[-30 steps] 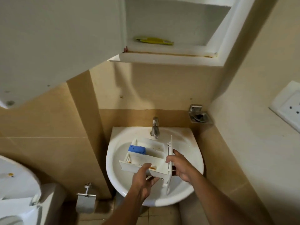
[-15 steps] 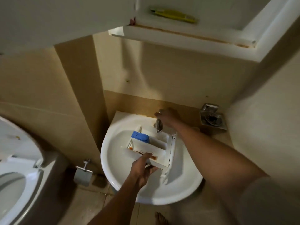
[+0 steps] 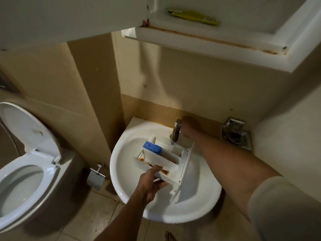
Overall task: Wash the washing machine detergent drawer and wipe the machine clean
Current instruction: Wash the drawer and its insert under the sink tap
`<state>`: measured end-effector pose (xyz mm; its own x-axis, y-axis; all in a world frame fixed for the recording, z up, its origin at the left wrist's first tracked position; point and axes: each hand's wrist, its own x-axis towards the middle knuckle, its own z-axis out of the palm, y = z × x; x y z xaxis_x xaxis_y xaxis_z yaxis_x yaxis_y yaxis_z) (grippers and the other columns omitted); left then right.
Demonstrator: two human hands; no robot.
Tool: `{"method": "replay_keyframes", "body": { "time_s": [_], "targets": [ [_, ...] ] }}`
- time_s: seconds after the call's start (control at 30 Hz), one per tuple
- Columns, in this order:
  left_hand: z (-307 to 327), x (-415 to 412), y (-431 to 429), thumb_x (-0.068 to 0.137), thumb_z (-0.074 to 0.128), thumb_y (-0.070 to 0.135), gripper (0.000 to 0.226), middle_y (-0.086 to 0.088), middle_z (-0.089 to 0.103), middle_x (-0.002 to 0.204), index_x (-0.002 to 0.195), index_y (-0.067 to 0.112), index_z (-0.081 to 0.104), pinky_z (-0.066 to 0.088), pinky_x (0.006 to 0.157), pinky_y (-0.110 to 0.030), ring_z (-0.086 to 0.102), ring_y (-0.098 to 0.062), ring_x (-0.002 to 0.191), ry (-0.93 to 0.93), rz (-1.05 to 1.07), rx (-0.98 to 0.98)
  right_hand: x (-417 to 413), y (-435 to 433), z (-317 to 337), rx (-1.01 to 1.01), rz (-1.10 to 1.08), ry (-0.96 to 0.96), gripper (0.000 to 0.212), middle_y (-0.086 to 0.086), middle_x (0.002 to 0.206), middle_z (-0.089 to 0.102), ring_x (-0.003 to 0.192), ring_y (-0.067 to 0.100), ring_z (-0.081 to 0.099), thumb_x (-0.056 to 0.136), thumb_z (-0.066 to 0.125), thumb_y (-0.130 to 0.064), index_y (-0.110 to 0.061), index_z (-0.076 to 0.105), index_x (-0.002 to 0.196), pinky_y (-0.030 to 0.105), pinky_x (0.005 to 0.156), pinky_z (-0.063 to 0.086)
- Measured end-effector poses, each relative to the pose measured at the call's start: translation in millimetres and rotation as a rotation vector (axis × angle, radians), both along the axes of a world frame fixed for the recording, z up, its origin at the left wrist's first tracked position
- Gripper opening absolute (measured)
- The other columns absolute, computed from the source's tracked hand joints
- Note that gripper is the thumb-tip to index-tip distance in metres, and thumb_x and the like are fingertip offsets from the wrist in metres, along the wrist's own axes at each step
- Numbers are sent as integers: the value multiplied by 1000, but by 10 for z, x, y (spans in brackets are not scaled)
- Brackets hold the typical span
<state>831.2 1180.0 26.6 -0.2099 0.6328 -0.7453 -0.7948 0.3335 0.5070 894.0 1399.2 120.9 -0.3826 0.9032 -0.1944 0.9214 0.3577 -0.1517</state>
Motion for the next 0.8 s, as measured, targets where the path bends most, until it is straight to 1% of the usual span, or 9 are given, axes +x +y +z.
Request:
{"method": "replay_keyframes", "body": {
  "time_s": [0.07,0.13,0.23,0.27,0.43,0.53,0.63,0.7,0.8],
  "targets": [
    [-23,-44,-21,91,64,8,32,-24,70,114,122,7,58,62,80,-51,72,-39,99,9,19,-9,26,-22,10,13,8,15,27,17,127,60,119,33,56,103,42,-16,-3,62,118,32,82,39],
    [-51,-104,-54,90,63,9,33,-24,70,113,123,6,58,63,76,-48,72,-39,98,24,45,-22,34,-52,25,24,18,28,30,19,130,59,122,34,55,103,41,-14,-2,61,121,33,89,42],
    [-73,-178,-102,90,62,9,32,-22,70,109,122,7,58,64,66,-43,72,-37,95,47,56,-34,28,-64,14,3,-7,78,33,20,131,58,123,34,54,104,37,-16,0,61,120,32,88,41],
    [-68,-188,-109,90,62,10,31,-22,70,108,121,6,58,64,65,-43,72,-37,94,51,46,-39,21,-66,9,-5,-17,98,34,20,130,58,123,35,54,104,37,-18,-1,61,119,32,87,41],
    [-12,-88,-39,90,62,11,35,-25,71,111,124,5,58,62,78,-50,73,-39,99,50,-127,-15,12,-24,-53,-68,-87,155,31,18,124,62,115,33,58,104,39,-19,-4,63,116,30,80,36],
    [33,-7,24,89,63,13,32,-25,71,109,120,4,60,62,77,-48,73,-38,98,32,-236,11,34,-33,-60,-101,-130,171,29,14,113,62,103,29,60,104,39,-20,-6,63,115,29,78,37],
    [-4,-52,25,88,64,14,33,-25,72,106,118,0,62,62,74,-45,73,-38,95,64,-272,5,69,0,-144,-140,-99,170,29,13,123,62,103,26,60,101,45,-15,-11,59,125,29,79,41],
    [-54,-149,-2,86,66,14,38,-26,72,108,121,0,62,62,76,-48,74,-39,96,95,-244,-7,123,11,-199,-174,-43,148,40,14,132,59,112,30,60,96,49,-11,-15,53,135,30,83,44],
    [-117,-306,-39,86,65,12,37,-28,70,112,121,2,60,61,81,-54,73,-41,96,137,-177,-31,254,-43,-228,-172,11,108,55,13,137,55,120,34,56,90,55,-16,-19,43,144,33,89,46]
  ]
}}
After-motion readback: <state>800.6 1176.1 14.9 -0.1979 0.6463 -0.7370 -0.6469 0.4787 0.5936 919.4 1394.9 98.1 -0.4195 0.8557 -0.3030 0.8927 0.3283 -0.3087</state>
